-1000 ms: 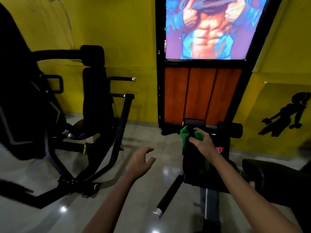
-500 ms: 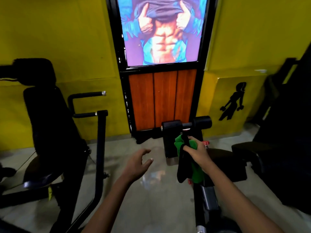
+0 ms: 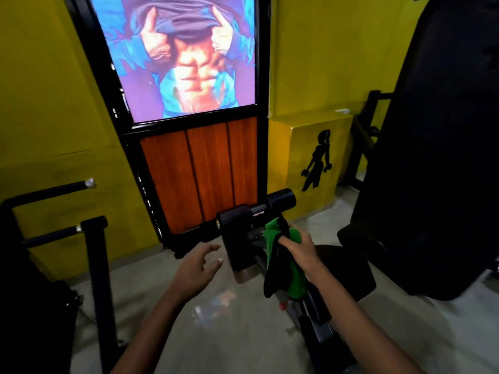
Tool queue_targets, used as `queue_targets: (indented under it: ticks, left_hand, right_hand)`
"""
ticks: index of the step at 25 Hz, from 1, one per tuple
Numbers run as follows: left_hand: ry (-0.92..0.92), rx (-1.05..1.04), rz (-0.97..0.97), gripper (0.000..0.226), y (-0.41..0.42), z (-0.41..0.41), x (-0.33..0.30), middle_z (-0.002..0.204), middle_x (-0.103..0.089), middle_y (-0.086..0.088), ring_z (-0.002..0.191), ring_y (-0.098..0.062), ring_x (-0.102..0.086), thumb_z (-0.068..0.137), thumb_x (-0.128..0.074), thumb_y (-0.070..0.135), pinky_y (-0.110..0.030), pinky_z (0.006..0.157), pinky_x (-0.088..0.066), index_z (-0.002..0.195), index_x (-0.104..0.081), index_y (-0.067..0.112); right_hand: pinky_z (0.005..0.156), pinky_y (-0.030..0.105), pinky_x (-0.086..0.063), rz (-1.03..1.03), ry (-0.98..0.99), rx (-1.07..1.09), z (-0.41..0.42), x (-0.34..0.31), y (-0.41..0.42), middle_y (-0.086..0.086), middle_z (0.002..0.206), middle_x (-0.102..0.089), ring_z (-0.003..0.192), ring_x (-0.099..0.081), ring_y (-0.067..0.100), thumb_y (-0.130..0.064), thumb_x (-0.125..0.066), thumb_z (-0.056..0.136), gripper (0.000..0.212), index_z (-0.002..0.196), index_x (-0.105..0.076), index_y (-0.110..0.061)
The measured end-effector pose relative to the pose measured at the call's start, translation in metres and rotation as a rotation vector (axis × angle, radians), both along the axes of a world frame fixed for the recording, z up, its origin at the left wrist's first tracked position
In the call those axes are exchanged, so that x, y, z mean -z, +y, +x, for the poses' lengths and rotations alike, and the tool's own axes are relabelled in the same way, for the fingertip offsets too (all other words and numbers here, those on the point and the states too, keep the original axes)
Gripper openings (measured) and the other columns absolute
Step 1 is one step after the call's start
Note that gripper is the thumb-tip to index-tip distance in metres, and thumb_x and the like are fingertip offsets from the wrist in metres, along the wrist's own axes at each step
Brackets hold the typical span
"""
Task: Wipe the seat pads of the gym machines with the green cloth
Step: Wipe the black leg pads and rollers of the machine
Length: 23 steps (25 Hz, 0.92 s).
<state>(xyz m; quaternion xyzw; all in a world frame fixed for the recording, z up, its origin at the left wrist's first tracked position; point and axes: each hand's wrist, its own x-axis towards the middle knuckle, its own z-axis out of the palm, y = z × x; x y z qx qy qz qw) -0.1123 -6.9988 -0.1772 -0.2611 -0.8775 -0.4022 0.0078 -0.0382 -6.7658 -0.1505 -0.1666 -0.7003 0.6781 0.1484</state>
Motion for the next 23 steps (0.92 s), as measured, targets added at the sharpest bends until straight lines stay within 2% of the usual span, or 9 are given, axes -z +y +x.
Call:
queue_targets:
  ticks: [5,7,9,11,14,17,19,21,23]
  left_hand:
    - [-0.001,0.148,-0.012,0.032,0.049,-0.069,-0.005,0.117,-0.057,0.006,0.109,-0.005,-0.052,0.09,-0.063,0.018,-0.018,0.088,-0.041,0.122,-0.059,0.013]
    - [-0.044,0.188,0.004,0.031,0.075,-0.094,0.0,0.113,-0.06,0.006,0.105,-0.006,-0.056,0.088,-0.065,0.024,-0.018,0.087,-0.044,0.117,-0.062,0.011]
    - [-0.125,0.293,-0.004,0.051,0.103,-0.106,0.008,0.112,-0.064,0.003,0.104,-0.01,-0.06,0.078,-0.06,0.048,-0.024,0.089,-0.049,0.113,-0.064,0.011]
    - [-0.14,0.437,-0.027,0.065,0.133,-0.12,0.021,0.11,-0.065,0.004,0.104,-0.009,-0.062,0.068,-0.048,0.06,-0.029,0.09,-0.051,0.111,-0.064,0.013]
    - [-0.16,0.636,-0.057,0.06,0.183,-0.145,0.025,0.108,-0.064,0.01,0.1,0.004,-0.06,0.073,-0.049,0.058,-0.026,0.088,-0.051,0.111,-0.063,0.013]
    - [-0.118,0.882,-0.114,0.036,0.229,-0.164,0.012,0.114,-0.06,0.002,0.096,-0.009,-0.062,0.089,-0.059,0.029,-0.004,0.073,-0.044,0.119,-0.06,0.009]
    - [-0.097,0.97,-0.065,0.03,0.252,-0.172,0.012,0.119,-0.058,0.002,0.092,-0.013,-0.062,0.092,-0.059,0.016,-0.005,0.07,-0.043,0.121,-0.058,0.011]
    - [-0.139,1.084,-0.076,0.034,0.27,-0.172,0.012,0.12,-0.056,0.006,0.105,-0.011,-0.057,0.089,-0.057,0.027,-0.013,0.083,-0.042,0.121,-0.058,0.014]
    - [-0.154,1.213,-0.096,0.049,0.285,-0.162,0.016,0.116,-0.058,0.007,0.109,-0.008,-0.054,0.079,-0.052,0.043,-0.018,0.09,-0.041,0.118,-0.06,0.015]
  right_hand:
    - [0.068,0.028,-0.051,-0.078,-0.017,0.146,-0.038,0.006,0.037,0.013,0.089,-0.067,0.084,-0.064,0.027,-0.003,-0.058,0.089,0.011,0.096,-0.063,-0.01]
    - [0.072,0.032,-0.05,-0.076,-0.044,0.225,-0.045,0.009,0.051,0.015,0.088,-0.067,0.083,-0.064,0.028,-0.002,-0.058,0.089,0.01,0.092,-0.063,-0.01]
    - [0.066,0.025,-0.05,-0.08,-0.066,0.287,-0.044,0.012,0.064,0.007,0.079,-0.066,0.072,-0.065,0.016,0.001,-0.056,0.089,0.016,0.087,-0.062,-0.014]
    - [0.061,0.017,-0.049,-0.073,-0.068,0.343,-0.04,0.014,0.077,0.004,0.08,-0.065,0.067,-0.065,0.007,0.004,-0.055,0.089,0.017,0.091,-0.062,-0.011]
    - [0.068,0.018,-0.05,-0.056,-0.09,0.535,-0.031,0.016,0.093,0.007,0.093,-0.067,0.079,-0.065,0.01,-0.001,-0.057,0.09,0.023,0.112,-0.061,-0.006]
    - [0.066,0.015,-0.048,-0.001,-0.066,0.757,-0.025,0.005,0.094,0.01,0.091,-0.065,0.075,-0.064,0.008,0.004,-0.055,0.089,0.02,0.105,-0.061,-0.007]
    - [0.064,0.011,-0.046,0.049,-0.076,0.838,-0.022,-0.005,0.087,0.007,0.087,-0.064,0.074,-0.062,0.007,0.008,-0.055,0.088,0.024,0.101,-0.059,-0.011]
    - [0.066,0.014,-0.048,0.04,-0.094,0.943,-0.017,-0.011,0.075,0.006,0.089,-0.066,0.076,-0.064,0.007,0.005,-0.058,0.086,0.027,0.105,-0.059,-0.014]
    - [0.071,0.022,-0.05,0.023,-0.142,1.066,-0.008,-0.011,0.064,0.004,0.095,-0.068,0.086,-0.065,0.016,-0.004,-0.063,0.085,0.027,0.106,-0.059,-0.02]
